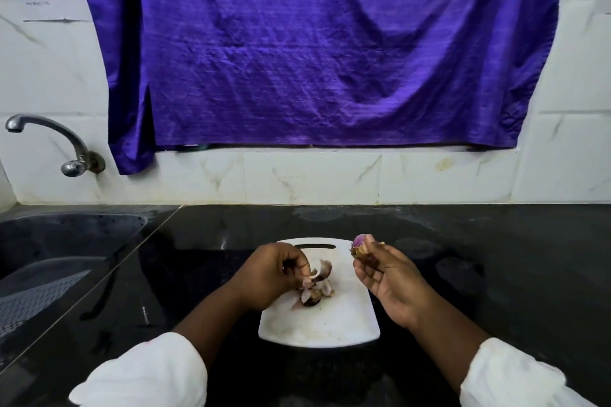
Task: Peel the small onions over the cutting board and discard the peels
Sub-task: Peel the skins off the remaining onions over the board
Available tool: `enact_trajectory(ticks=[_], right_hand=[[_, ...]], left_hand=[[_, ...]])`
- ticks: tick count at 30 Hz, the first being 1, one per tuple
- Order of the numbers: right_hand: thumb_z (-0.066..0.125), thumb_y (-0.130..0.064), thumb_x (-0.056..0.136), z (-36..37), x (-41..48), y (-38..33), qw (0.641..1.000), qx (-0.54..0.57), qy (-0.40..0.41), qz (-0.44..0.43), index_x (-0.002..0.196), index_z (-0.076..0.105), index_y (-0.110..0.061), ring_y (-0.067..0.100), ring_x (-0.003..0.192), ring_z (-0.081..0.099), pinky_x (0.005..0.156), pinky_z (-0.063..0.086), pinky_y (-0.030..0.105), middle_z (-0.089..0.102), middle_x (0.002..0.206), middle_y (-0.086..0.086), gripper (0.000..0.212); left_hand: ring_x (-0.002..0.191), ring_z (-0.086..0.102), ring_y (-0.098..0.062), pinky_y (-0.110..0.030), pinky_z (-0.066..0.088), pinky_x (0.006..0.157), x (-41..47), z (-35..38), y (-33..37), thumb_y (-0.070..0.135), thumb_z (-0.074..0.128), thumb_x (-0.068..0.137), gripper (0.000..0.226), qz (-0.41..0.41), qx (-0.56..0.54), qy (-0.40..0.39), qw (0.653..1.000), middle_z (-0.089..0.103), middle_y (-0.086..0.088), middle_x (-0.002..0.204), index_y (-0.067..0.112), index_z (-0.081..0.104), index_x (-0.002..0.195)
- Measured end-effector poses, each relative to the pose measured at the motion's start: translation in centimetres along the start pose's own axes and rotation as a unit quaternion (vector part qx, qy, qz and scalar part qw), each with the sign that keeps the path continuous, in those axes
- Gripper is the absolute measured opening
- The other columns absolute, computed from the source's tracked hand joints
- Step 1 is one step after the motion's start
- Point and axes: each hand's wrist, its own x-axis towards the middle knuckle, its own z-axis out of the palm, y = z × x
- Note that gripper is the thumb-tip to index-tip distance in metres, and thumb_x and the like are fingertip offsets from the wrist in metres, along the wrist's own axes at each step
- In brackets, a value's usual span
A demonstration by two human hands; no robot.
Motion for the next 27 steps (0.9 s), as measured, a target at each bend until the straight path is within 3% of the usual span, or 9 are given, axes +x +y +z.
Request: enact_trajectory(ticks=[4, 7, 11, 16, 22, 27], right_hand=[[0.071, -0.023, 0.092, 0.3, -0.8, 0.3, 0.998, -0.042, -0.044, 0.021, 0.122, 0.067, -0.011, 0.019, 0.08, 0.069, 0.076, 0.059, 0.03, 0.076, 0.096, 0.011, 0.033], [0.071, -0.016, 0.092, 0.5, -1.0, 0.8, 0.996, -0.043, -0.071, 0.024, 0.12, 0.069, -0.009, 0.02, 0.084, 0.07, 0.081, 0.059, 0.03, 0.078, 0.094, 0.011, 0.03], [0.069, 0.0, 0.091, 0.6, -1.3, 1.3, 0.993, -0.053, -0.108, 0.012, 0.122, 0.067, -0.007, 0.023, 0.095, 0.072, 0.086, 0.062, 0.03, 0.077, 0.112, 0.015, 0.032], [0.074, 0.01, 0.084, 1.1, -1.4, 1.7, 0.984, -0.125, -0.117, -0.056, 0.119, 0.071, -0.01, 0.027, 0.104, 0.072, 0.093, 0.06, 0.042, 0.073, 0.119, 0.016, 0.04], [0.085, 0.002, 0.075, 1.6, -1.3, 2.1, 0.964, -0.211, -0.068, -0.144, 0.11, 0.072, -0.017, 0.025, 0.089, 0.074, 0.079, 0.063, 0.042, 0.075, 0.108, 0.011, 0.042], [0.092, -0.004, 0.067, 1.4, -0.7, 2.1, 0.948, -0.263, -0.049, -0.172, 0.103, 0.07, -0.019, 0.035, 0.094, 0.073, 0.077, 0.063, 0.051, 0.075, 0.106, 0.008, 0.045]], left_hand=[[0.073, 0.067, 0.003, -0.012, 0.049, 0.064, 0.0, 0.4, -0.2, 0.004, 0.076, 0.085, 0.024, -0.025, 0.123, -0.013, 0.992, 0.077, 0.011, 0.084, 0.028, 0.081, 0.083], [0.074, 0.063, 0.012, -0.004, 0.041, 0.061, 0.1, 0.8, 0.3, 0.018, 0.074, 0.091, 0.012, -0.033, 0.144, 0.017, 0.989, 0.074, 0.018, 0.082, 0.026, 0.083, 0.089], [0.064, 0.065, 0.003, -0.01, 0.044, 0.057, 0.1, 1.4, 1.6, 0.026, 0.075, 0.094, 0.004, -0.008, 0.052, 0.086, 0.995, 0.075, 0.014, 0.081, 0.027, 0.079, 0.096], [0.066, 0.069, -0.004, -0.018, 0.053, 0.055, 0.6, 1.9, 3.2, 0.025, 0.078, 0.092, 0.023, 0.018, -0.061, 0.132, 0.989, 0.074, 0.008, 0.095, 0.025, 0.076, 0.115], [0.075, 0.068, -0.01, -0.018, 0.053, 0.051, 0.8, 2.7, 3.8, 0.021, 0.082, 0.088, 0.015, 0.019, -0.065, 0.16, 0.985, 0.073, 0.008, 0.093, 0.024, 0.08, 0.102], [0.076, 0.07, -0.015, -0.019, 0.054, 0.054, 0.7, 2.5, 3.7, 0.013, 0.081, 0.089, 0.01, 0.018, -0.085, 0.141, 0.986, 0.076, 0.004, 0.086, 0.022, 0.078, 0.093]])
